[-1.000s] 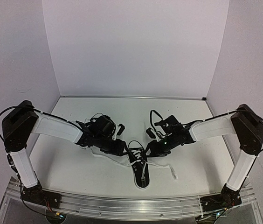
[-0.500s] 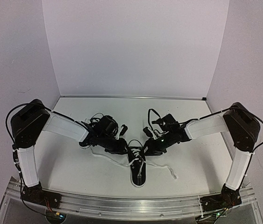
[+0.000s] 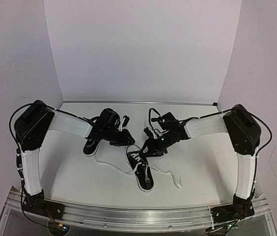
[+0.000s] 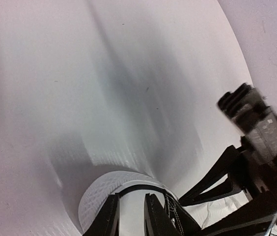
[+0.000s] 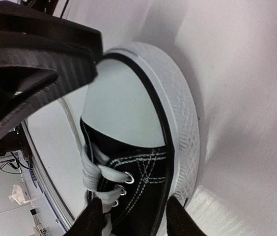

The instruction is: Tie the shoes

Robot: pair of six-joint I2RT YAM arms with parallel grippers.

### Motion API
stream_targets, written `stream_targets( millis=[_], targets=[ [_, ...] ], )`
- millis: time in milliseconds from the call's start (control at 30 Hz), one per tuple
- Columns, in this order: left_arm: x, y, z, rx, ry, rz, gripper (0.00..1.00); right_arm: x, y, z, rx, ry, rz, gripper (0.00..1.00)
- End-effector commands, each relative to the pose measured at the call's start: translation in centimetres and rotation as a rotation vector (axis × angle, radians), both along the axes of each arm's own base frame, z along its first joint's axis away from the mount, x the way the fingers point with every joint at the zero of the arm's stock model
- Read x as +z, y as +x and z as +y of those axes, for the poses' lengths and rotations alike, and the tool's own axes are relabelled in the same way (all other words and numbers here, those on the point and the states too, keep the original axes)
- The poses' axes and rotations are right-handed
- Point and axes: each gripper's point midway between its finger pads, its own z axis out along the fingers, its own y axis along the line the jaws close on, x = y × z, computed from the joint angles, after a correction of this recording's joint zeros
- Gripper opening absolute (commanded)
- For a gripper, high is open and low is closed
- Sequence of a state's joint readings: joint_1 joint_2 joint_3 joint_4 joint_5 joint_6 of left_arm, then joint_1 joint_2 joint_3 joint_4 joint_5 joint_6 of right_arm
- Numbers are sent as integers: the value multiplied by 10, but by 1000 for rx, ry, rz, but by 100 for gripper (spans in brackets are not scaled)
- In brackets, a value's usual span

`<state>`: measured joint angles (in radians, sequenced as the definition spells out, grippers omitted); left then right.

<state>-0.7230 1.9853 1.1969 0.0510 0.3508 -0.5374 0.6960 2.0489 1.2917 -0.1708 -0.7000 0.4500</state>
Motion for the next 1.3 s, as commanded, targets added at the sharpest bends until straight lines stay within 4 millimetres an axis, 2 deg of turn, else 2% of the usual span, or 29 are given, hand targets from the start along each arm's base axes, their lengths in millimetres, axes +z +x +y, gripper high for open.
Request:
stream_targets(
  millis=[0,67,167,233,333,367,400,467,500,533,633,667,767,833,900,1033,1167,1267],
  targets=[
    [28,18,6,-13,-12,-72,28,57,51,20,-56,110,-269,51],
    [44,16,14,-17,17,-112,41,77,46,12,-58,106,-301,58],
    [67,9,27,-31,62,-160,61,116,39,-2,-53,105,-391,64],
    [85,0,38,-36,75,-200,73,143,32,-15,-49,91,-462,66],
    [101,-18,59,-36,103,-244,90,177,21,-39,-45,62,-598,70],
    [116,-26,67,-26,92,-285,93,195,15,-48,-55,73,-653,72],
    [127,-33,76,-7,89,-323,95,205,11,-57,-68,71,-695,79],
    [142,-46,98,46,94,-388,99,218,1,-74,-93,68,-761,98],
    [144,-49,111,93,118,-408,99,220,-3,-78,-86,72,-780,98],
    [145,-49,125,149,143,-419,99,217,-8,-81,-78,72,-788,98],
    [168,-45,181,388,254,-480,99,204,-10,-91,-124,53,-767,98],
    [178,-48,189,399,256,-523,99,196,-11,-90,-109,38,-752,98],
    [192,-66,190,283,255,-608,100,165,-17,-86,-34,-16,-679,98],
    [185,-84,177,148,243,-546,100,146,-23,-88,-4,-51,-622,98],
    [165,-100,157,0,234,-462,99,129,-29,-90,10,-76,-568,98],
    [93,-121,144,-178,483,-357,99,101,-40,-94,27,-102,-484,98],
    [66,-136,116,-347,560,-356,99,78,-47,-101,23,-145,-428,98],
    [47,-126,114,-406,668,-346,97,63,-51,-106,16,-180,-383,98]
  ],
)
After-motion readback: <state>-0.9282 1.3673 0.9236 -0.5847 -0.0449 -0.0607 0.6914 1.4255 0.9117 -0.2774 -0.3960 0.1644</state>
